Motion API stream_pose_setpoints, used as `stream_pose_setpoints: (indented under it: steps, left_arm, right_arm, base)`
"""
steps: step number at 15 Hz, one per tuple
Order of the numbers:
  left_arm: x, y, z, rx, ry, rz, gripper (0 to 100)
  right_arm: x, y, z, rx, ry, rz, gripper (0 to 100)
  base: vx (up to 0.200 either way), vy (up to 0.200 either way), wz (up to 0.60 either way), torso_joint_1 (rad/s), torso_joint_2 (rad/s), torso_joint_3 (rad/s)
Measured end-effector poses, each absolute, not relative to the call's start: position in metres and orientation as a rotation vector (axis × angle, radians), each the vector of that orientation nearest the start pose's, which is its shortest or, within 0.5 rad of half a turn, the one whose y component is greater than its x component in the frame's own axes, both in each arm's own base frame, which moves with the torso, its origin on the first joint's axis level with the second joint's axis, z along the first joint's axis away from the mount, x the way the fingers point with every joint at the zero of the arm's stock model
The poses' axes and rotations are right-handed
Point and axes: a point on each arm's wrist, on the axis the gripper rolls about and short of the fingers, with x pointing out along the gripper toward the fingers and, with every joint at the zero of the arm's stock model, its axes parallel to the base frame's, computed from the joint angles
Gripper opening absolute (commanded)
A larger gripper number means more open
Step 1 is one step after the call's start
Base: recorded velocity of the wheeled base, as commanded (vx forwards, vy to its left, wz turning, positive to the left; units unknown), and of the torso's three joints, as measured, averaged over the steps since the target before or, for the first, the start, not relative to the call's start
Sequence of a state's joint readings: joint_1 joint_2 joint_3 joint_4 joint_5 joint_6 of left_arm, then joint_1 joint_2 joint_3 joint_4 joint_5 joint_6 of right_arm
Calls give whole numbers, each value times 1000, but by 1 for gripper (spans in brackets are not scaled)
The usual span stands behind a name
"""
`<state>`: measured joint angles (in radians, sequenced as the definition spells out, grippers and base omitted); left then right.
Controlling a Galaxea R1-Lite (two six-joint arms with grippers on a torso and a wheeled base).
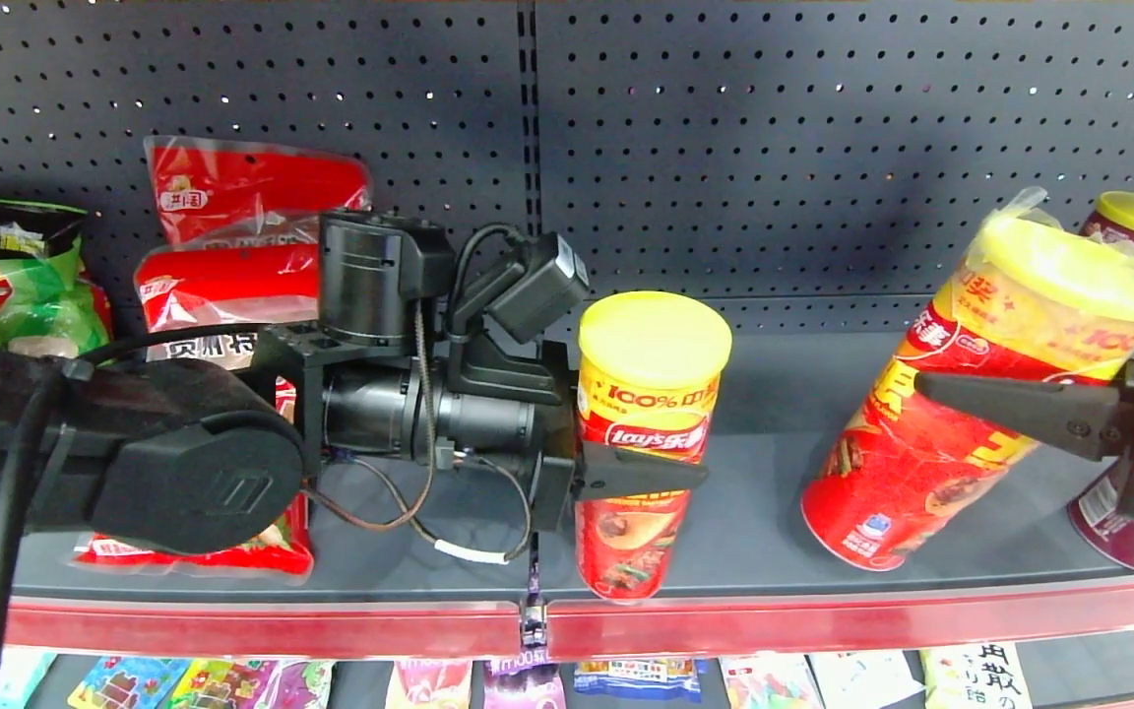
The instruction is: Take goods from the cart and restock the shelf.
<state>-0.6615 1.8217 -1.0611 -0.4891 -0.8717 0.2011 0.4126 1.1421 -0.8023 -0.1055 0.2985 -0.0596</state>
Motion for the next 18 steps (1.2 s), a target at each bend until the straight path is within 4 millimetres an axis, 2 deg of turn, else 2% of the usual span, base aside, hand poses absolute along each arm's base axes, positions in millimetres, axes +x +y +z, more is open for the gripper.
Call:
stream_pose_setpoints:
  steps: [1,6,10,14,18]
  left_arm:
    - [262,-227,200,131,114,-1542,100]
    - [262,-230,195,125,132,-1534,100]
    - [255,-222,195,81,180,-1525,100]
    - [247,-202,194,65,208,-1488,100]
    - [239,-182,192,58,230,-1449,100]
  right_arm:
    - [148,72,262,-70,220,714,0]
    - [153,74,264,-70,222,715,0]
    - [164,79,272,-70,211,715,0]
    - [186,89,276,-72,222,717,0]
    - [216,102,280,-77,235,717,0]
  base:
    - [0,0,0,0,0,0]
    - [0,0,0,0,0,0]
    - [0,0,0,0,0,0]
    - [0,0,0,0,0,0]
    - [0,0,0,0,0,0]
